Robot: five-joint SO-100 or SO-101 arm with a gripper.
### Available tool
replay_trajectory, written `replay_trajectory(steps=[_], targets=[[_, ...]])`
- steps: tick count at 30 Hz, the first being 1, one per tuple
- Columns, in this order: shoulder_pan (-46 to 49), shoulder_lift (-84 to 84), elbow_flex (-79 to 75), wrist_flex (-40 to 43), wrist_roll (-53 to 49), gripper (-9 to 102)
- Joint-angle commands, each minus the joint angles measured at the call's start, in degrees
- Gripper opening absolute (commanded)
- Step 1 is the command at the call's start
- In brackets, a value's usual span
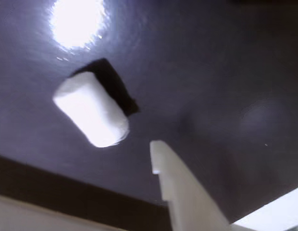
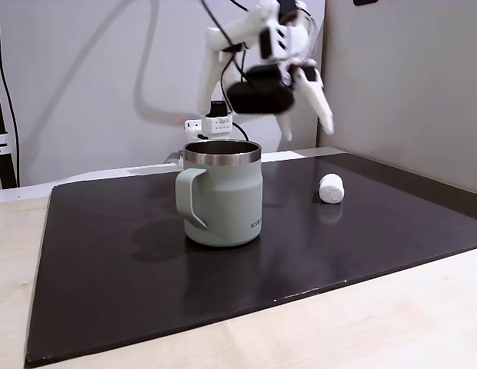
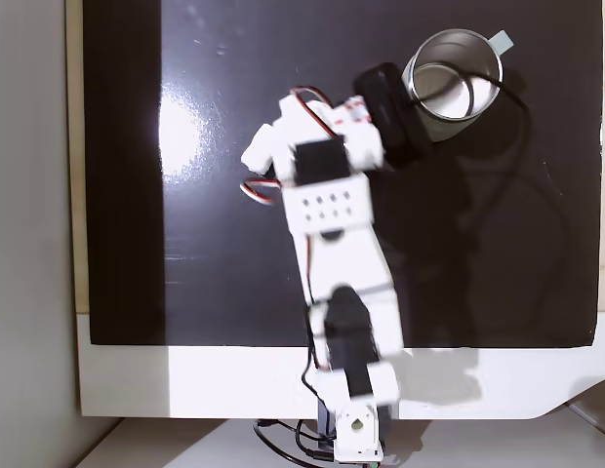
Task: Grasp a gauze and put it in the cup.
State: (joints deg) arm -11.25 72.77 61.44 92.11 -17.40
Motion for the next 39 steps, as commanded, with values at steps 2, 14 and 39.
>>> replay_trajectory(steps=[2, 14, 39], targets=[[-1.67, -8.44, -12.22, 3.52, -0.62, 39], [-6.15, -28.56, -33.05, 10.9, -0.18, 41], [-10.63, -38.06, -36.65, 10.9, 2.64, 6]])
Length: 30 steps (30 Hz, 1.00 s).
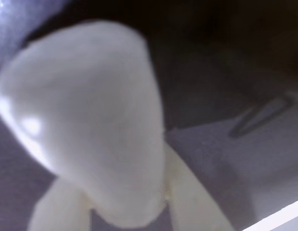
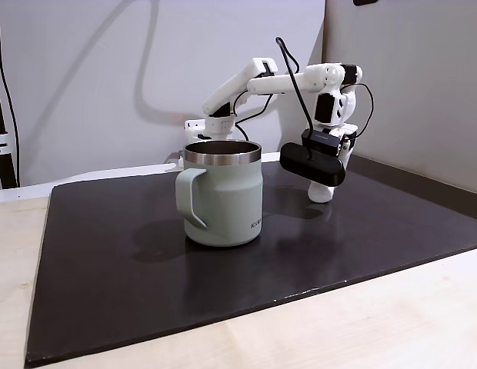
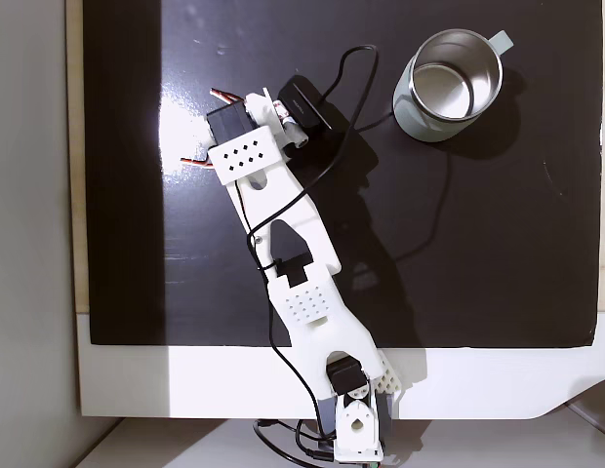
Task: Grasp a gauze and put it in the cup.
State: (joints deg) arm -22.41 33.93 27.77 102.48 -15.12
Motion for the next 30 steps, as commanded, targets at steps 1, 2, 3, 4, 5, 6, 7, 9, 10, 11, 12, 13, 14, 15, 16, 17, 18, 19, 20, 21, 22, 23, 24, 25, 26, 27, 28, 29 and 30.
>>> replay_trajectory(steps=[1, 2, 3, 4, 5, 6, 7, 9, 10, 11, 12, 13, 14, 15, 16, 17, 18, 19, 20, 21, 22, 23, 24, 25, 26, 27, 28, 29, 30], targets=[[0.53, 0.79, -2.99, 0.53, 0.35, 6], [0.53, 0.79, -2.99, 0.53, 0.35, 6], [0.62, 0.79, -2.99, 0.62, 0.35, 5], [0.62, 0.88, -2.99, 0.62, 0.35, 5], [0.62, 1.05, -2.99, 0.62, 0.35, 5], [0.62, 1.41, -2.99, 0.7, 0.35, 5], [0.62, 1.93, -2.81, 0.7, 0.35, 5], [0.53, 3.6, -2.55, 0.7, 0.35, 4], [0.53, 4.66, -2.46, 0.79, 0.35, 3], [0.53, 5.98, -2.37, 0.79, 0.44, 3], [0.62, 7.38, -2.37, 0.79, 0.53, 2], [0.7, 8.88, -2.37, 0.79, 0.62, 1], [0.79, 10.55, -2.37, 0.79, 0.62, 0], [0.88, 12.22, -2.37, 0.79, 0.7, 0], [1.05, 13.97, -2.29, 0.88, 0.7, 0], [1.23, 15.82, -2.02, 0.88, 0.7, 0], [1.49, 17.67, -1.76, 0.88, 0.7, 0], [1.76, 19.51, -1.49, 0.88, 0.7, 0], [2.11, 21.36, -1.23, 0.88, 0.7, 0], [2.55, 23.2, -0.97, 0.88, 0.7, 0], [3.08, 25.05, -0.62, 0.88, 0.7, 0], [3.69, 26.98, -0.18, 0.88, 0.62, 0], [4.31, 29.0, 0.26, 0.88, 0.53, 0], [5.1, 31.03, 0.62, 0.88, 0.53, 0], [5.98, 33.05, 0.97, 0.88, 0.53, 0], [7.03, 34.98, 1.41, 0.88, 0.53, 0], [8.26, 36.91, 1.76, 0.88, 0.62, 0], [9.58, 38.76, 2.29, 0.88, 0.88, 0], [11.16, 40.52, 2.64, 0.88, 1.14, 0]])
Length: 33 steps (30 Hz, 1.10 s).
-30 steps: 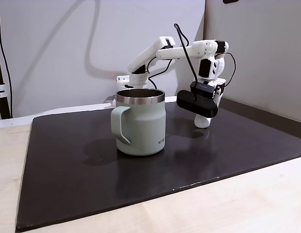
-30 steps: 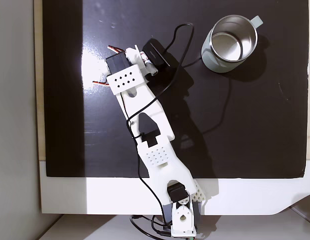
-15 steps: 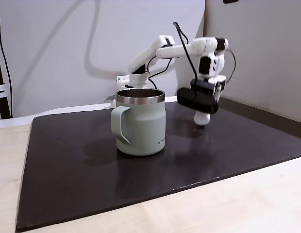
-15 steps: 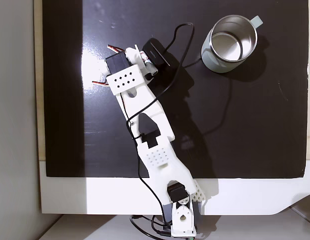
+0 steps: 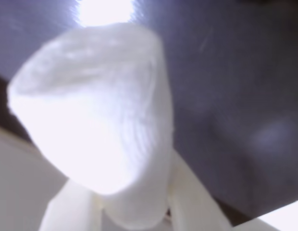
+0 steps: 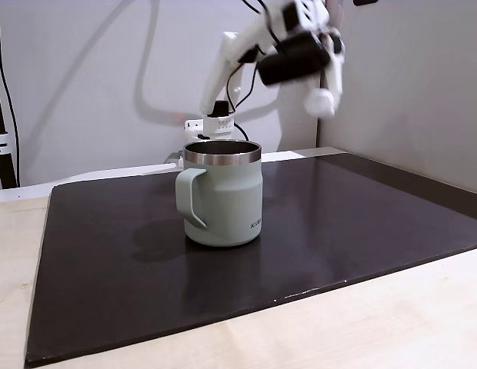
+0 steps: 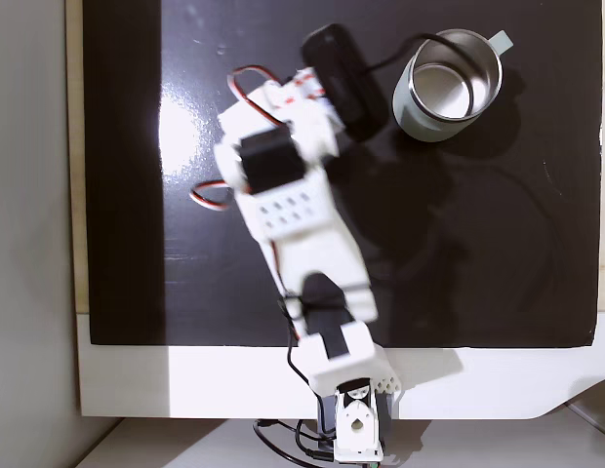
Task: Grasp a gauze and put it in the cup.
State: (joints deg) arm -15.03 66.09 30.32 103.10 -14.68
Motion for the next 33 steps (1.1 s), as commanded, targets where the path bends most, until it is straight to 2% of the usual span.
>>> replay_trajectory(steps=[1, 9, 17, 28, 33], targets=[[5.54, 9.93, 0.44, 0.26, 1.14, 0], [21.71, 15.56, -1.41, 0.09, 1.58, 0], [32.52, 8.44, -8.7, 0.0, 1.76, 0], [33.57, -11.34, -34.98, -0.18, 3.87, 0], [30.41, -15.03, -37.18, -0.44, 3.87, 0]])
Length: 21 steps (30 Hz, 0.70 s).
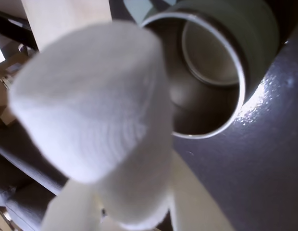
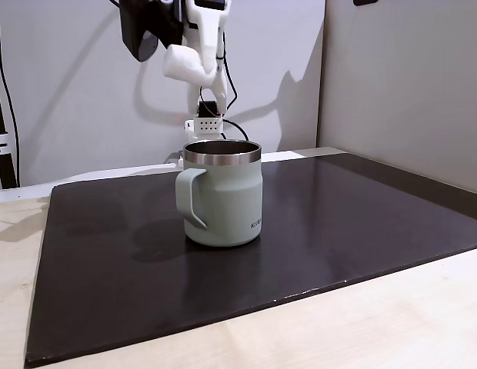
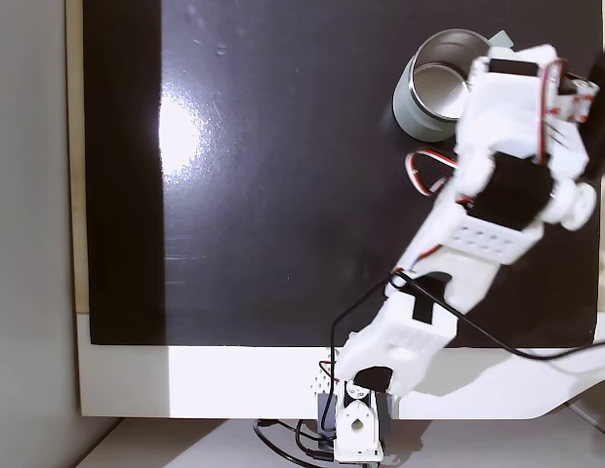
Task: Grasp a gauze and put it in the cup.
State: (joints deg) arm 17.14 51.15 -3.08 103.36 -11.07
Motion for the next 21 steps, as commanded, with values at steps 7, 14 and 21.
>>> replay_trajectory(steps=[7, 14, 21], targets=[[-3.69, -3.78, -4.83, -0.44, 1.85, 0], [-2.2, -4.83, -4.57, -0.26, 1.85, 0], [-1.32, -5.71, -4.31, -0.18, 1.32, 24]])
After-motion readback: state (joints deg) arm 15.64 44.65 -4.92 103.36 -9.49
